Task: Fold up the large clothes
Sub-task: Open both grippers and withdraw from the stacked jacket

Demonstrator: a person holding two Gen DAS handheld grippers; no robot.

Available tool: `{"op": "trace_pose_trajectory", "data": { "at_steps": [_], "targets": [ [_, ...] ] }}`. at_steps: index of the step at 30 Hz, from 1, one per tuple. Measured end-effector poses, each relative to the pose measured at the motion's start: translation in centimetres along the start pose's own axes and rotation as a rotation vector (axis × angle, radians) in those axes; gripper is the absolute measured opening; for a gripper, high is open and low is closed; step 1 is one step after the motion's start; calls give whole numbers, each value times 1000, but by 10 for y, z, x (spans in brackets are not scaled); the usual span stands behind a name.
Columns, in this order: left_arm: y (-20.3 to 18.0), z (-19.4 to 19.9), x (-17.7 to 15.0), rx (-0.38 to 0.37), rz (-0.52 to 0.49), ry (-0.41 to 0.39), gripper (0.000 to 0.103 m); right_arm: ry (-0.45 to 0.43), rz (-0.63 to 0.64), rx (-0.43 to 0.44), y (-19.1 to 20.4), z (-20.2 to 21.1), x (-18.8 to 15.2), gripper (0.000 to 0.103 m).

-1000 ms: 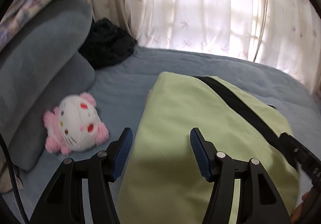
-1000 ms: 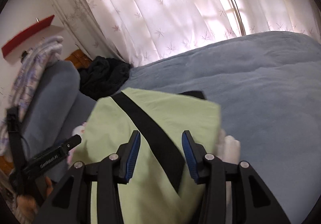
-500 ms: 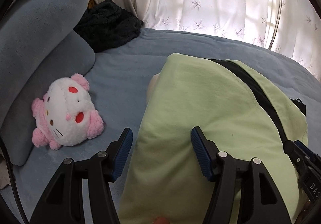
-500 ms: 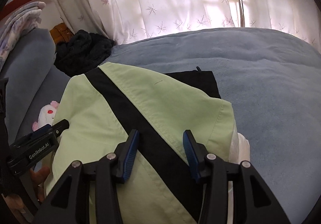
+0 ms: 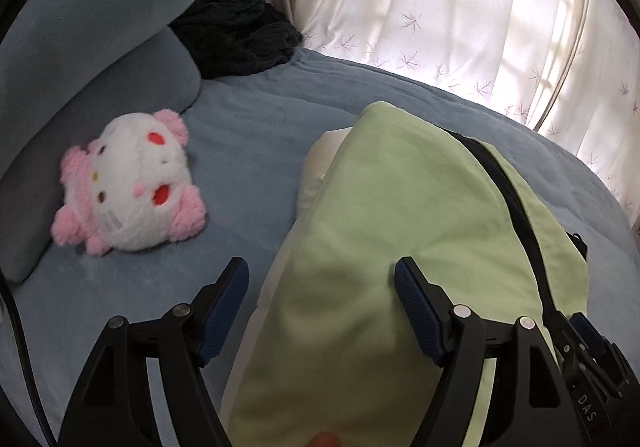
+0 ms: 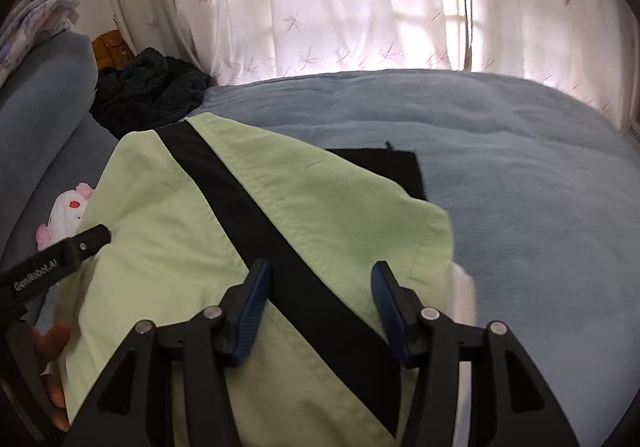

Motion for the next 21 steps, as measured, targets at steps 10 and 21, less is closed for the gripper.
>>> {"op": "trace_pose_trajectory", "data": {
  "at_steps": [10, 21],
  "targets": [
    [2, 112, -27, 25, -63, 30, 75, 61, 62, 33, -8, 114, -29, 53],
    [2, 289, -67, 1, -75, -20, 79, 15, 106, 113, -12, 303, -57, 53]
  ]
}}
Point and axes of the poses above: each gripper's, at about its wrist camera, not at the fingertips, and z roughly against the way its jaws point, y to its left, x to its top, the point moved 7 cm from there along -z, roughly the way its jaws point, and after that the axes turned 1 degree about y, right-handed, at the moved point
